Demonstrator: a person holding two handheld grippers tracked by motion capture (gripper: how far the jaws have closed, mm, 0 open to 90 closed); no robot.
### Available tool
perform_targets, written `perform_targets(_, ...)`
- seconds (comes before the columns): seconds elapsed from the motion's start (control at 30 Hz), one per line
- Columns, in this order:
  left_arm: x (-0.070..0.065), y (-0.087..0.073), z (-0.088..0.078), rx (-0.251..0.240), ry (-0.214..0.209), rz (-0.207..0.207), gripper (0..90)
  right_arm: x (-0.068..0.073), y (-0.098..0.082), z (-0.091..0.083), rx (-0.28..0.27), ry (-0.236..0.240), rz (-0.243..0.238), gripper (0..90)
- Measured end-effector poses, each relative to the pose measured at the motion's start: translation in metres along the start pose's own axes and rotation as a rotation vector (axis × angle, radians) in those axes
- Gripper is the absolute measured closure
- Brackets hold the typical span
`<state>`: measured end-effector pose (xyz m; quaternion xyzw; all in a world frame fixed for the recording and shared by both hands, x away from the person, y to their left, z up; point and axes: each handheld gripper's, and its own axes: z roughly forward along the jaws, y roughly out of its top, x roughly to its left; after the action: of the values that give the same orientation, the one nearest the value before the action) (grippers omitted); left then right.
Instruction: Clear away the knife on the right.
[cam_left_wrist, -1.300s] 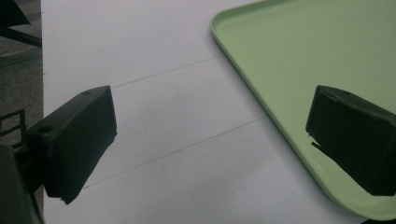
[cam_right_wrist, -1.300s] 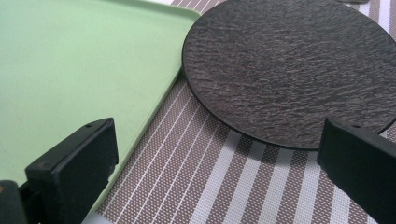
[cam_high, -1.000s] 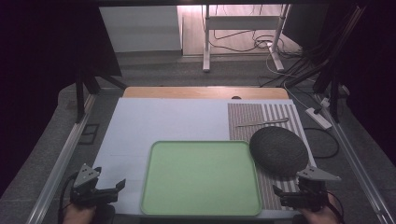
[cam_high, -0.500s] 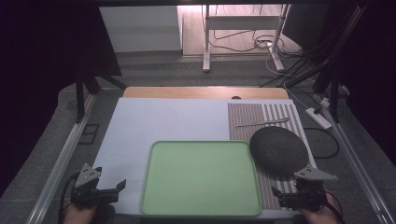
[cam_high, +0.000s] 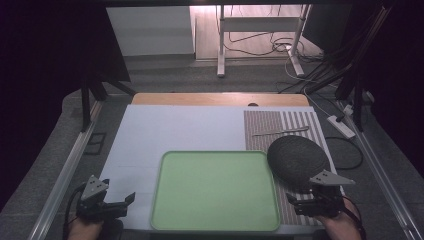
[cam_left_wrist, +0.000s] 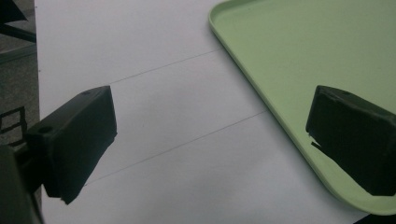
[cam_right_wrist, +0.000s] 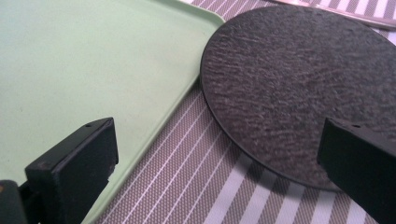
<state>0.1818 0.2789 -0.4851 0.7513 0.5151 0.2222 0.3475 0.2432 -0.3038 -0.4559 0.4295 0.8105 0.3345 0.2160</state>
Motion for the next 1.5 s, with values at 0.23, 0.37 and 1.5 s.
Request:
perform_targets(0.23,0.000,0.000,0.000,0.002,-0.001,-0.002,2.8,-0.002,0.010,0.010,-0.015,0.033,-0.017,0.0)
perform_targets(0.37,0.000,0.000,0.000,0.003,-0.001,-0.003,2.8,-0.003,0.014,0.017,-0.015,0.057,-0.039,0.0)
perform_targets(1.5,0.000,0.000,0.001,0.005,-0.002,-0.002,2.8,-0.015,0.062,0.083,0.020,0.078,-0.079,0.0)
